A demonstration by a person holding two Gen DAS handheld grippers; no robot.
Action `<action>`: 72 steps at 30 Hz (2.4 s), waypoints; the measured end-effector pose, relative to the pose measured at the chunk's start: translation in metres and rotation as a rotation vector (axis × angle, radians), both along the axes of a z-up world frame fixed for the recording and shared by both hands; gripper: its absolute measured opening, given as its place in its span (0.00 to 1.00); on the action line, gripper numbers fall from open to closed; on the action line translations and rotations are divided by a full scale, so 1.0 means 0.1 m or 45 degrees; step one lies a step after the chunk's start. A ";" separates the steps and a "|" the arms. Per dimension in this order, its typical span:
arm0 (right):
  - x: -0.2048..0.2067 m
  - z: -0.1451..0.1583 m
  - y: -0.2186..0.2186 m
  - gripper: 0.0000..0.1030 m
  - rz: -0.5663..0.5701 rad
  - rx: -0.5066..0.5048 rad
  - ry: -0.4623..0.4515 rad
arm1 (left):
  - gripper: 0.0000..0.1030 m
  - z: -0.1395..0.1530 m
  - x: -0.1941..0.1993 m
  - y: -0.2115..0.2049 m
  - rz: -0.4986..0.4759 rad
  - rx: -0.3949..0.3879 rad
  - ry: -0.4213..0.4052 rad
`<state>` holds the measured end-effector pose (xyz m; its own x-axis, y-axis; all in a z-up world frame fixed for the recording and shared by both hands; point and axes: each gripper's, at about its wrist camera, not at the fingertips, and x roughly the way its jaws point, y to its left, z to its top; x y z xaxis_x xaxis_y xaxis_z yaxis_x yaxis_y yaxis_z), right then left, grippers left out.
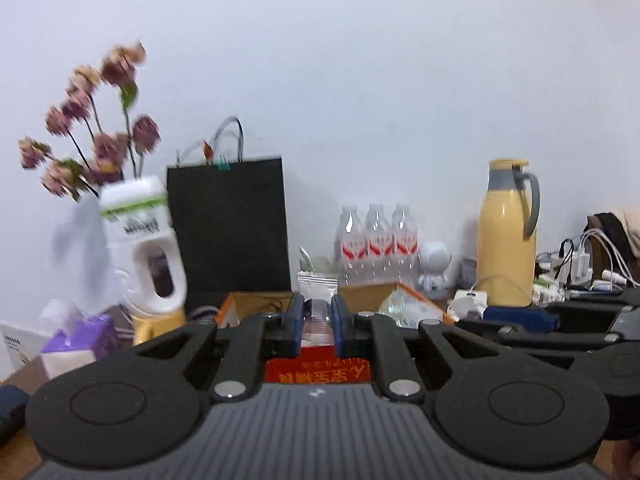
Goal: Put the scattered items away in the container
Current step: 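Lift and carry both packets up over the box, then lower both packets into the box and open both grippers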
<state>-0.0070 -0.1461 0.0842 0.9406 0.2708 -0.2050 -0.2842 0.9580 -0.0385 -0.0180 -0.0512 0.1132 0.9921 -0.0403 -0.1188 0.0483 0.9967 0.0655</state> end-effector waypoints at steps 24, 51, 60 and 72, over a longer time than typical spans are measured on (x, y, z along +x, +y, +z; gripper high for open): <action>-0.85 -0.34 0.16 0.20 0.033 0.118 0.002 | 0.15 -0.44 -0.76 0.27 0.124 -0.064 0.022; 2.35 0.79 0.20 0.20 0.071 0.091 0.200 | 0.15 0.56 2.59 0.72 0.056 -0.096 0.343; 3.31 0.66 0.05 0.20 0.023 0.070 0.721 | 0.15 0.30 3.47 0.89 0.009 -0.131 0.858; 3.94 0.07 0.28 0.20 0.039 -0.082 1.246 | 0.15 -0.23 3.96 0.85 0.062 -0.110 1.318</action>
<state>0.3869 -0.1182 0.0914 0.3404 0.2533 -0.9055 -0.2429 0.9540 0.1755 0.3782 0.0342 0.0897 0.4075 -0.0518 -0.9117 -0.0006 0.9984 -0.0569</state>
